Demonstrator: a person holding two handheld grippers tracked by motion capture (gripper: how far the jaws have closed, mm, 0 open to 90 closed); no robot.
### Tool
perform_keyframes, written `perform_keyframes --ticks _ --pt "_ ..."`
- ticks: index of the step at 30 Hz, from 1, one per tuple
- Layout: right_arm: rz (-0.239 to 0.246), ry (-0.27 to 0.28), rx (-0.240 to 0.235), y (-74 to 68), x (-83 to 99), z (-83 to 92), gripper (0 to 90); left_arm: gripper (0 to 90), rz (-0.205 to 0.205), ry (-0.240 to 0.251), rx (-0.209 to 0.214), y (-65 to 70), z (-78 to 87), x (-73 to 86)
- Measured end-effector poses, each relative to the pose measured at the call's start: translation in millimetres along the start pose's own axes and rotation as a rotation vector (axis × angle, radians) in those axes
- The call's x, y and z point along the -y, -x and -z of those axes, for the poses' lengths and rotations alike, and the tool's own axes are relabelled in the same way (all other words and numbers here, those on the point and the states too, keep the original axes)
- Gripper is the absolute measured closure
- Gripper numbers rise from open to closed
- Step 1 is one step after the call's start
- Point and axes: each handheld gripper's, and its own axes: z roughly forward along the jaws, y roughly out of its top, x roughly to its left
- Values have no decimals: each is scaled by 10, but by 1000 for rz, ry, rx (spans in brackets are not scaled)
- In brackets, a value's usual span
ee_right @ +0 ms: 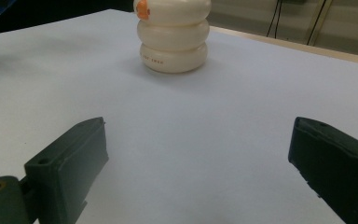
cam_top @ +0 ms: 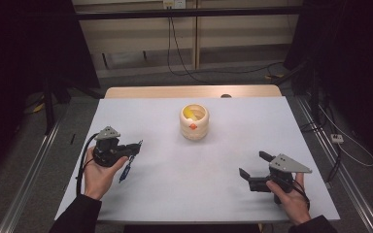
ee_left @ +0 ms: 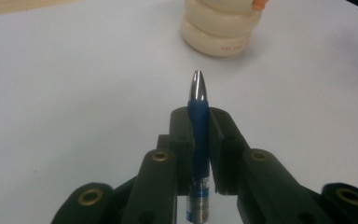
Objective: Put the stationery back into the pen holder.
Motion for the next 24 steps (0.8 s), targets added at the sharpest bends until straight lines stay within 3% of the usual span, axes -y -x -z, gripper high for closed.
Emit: perform_keyframes --ticks 18,20,24 --pt "3 -8 -4 4 7 -12 46 810 -58 67 4 149 -44 -103" --pt "1 -10 -2 8 9 -14 46 810 -54 78 22 174 -68 -142" --pt "2 -8 1 12 8 -15 46 810 -84 98 43 198 -111 -219"
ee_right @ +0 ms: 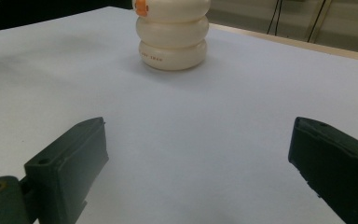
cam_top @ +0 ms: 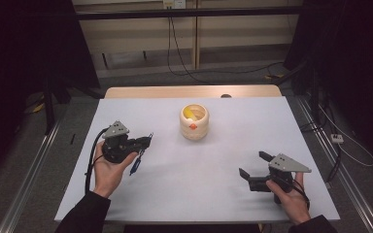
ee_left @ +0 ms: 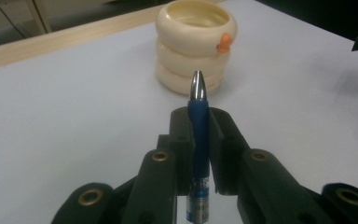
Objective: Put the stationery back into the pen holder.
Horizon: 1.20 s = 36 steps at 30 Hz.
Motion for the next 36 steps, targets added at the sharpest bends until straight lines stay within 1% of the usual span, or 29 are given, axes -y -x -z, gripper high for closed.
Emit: perform_keyframes --ticks 1,4,5,7,8,10,12,14,17,22,24,26,29,31,33,36 --pt "0 0 0 0 -2 -1 46 810 -3 7 4 1 -11 -18" --pt "-20 7 -6 -16 -12 1 45 810 3 29 14 9 -29 -64" --pt "-20 7 -5 -25 -14 0 45 810 12 36 21 17 -31 -81" --pt "-14 8 -7 -38 -19 3 45 810 7 46 23 37 -31 -120" --pt "-15 11 -8 -40 -20 4 45 810 14 56 32 51 -38 -139" --pt "-15 10 -5 -37 -17 7 45 810 -2 66 49 76 -58 -180" --pt "-17 12 -8 -30 -15 8 44 810 -23 63 42 107 -101 -216" --pt "-16 13 -10 -26 -13 7 43 810 -16 76 57 119 -153 -242" --pt "-14 13 -12 -30 -15 4 43 810 -18 84 61 131 -207 -286" --pt "-14 16 4 -20 -17 13 43 810 -14 106 80 150 -244 -352" --pt "-15 15 2 -23 -17 12 43 810 -5 117 95 155 -261 -391" --pt "-11 14 -5 -32 -18 8 43 810 -7 128 99 165 -281 -438" --pt "-9 14 -7 -32 -22 -3 43 810 -7 133 107 187 -316 -509" --pt "-10 14 -6 -28 -22 -6 43 810 -18 136 115 201 -342 -547" --pt "-11 15 -9 -24 -21 -6 43 810 -31 130 138 215 -377 -579" --pt "-10 14 -11 -29 -22 -6 43 810 -47 111 151 240 -427 -633"
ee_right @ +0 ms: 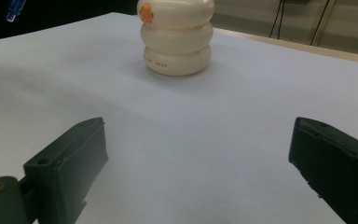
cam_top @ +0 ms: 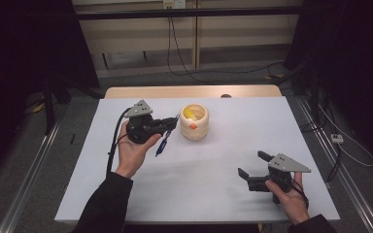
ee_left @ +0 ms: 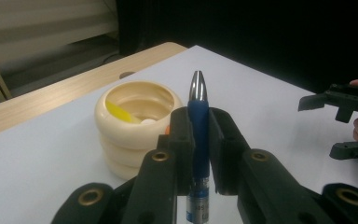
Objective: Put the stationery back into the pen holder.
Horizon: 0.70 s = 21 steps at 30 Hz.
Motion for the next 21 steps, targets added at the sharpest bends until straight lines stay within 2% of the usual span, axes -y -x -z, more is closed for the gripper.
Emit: perform_keyframes --ticks 6,14,21 --pt "-4 -3 -2 -4 2 -4 43 810 -42 0 2 18 -77 -118" --pt "-5 -5 -2 -2 4 0 43 809 -31 30 0 -10 -183 -251" --pt "-4 0 1 3 8 7 43 809 -61 41 -5 5 -253 -344"
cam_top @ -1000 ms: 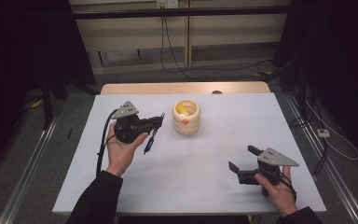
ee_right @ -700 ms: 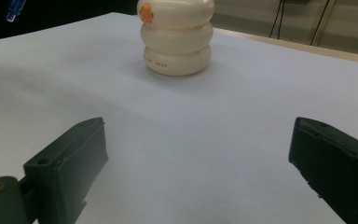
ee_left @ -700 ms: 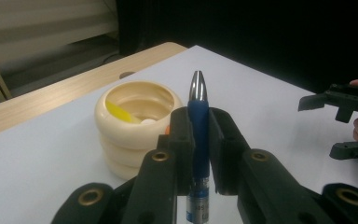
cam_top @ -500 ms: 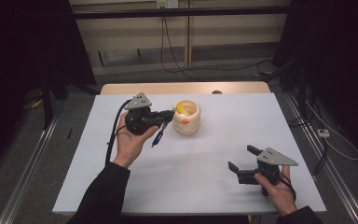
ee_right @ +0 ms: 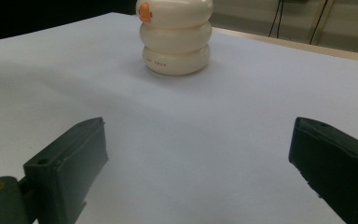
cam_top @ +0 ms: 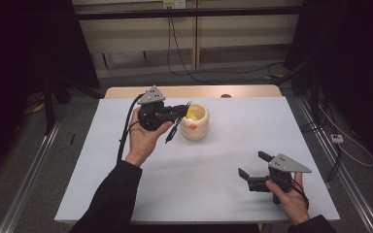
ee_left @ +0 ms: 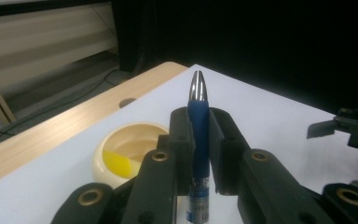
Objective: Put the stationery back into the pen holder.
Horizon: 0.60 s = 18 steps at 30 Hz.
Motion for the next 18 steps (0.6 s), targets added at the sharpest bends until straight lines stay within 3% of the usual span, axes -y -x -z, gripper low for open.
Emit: perform_keyframes --ticks 9,13,18 --pt "-2 -1 0 -1 2 0 42 809 19 30 -6 -41 -119 -80" --pt "-2 -1 1 -1 3 1 43 809 44 57 16 -68 -176 -99" --pt "-4 -1 0 1 4 2 43 808 39 64 14 -78 -270 -102"
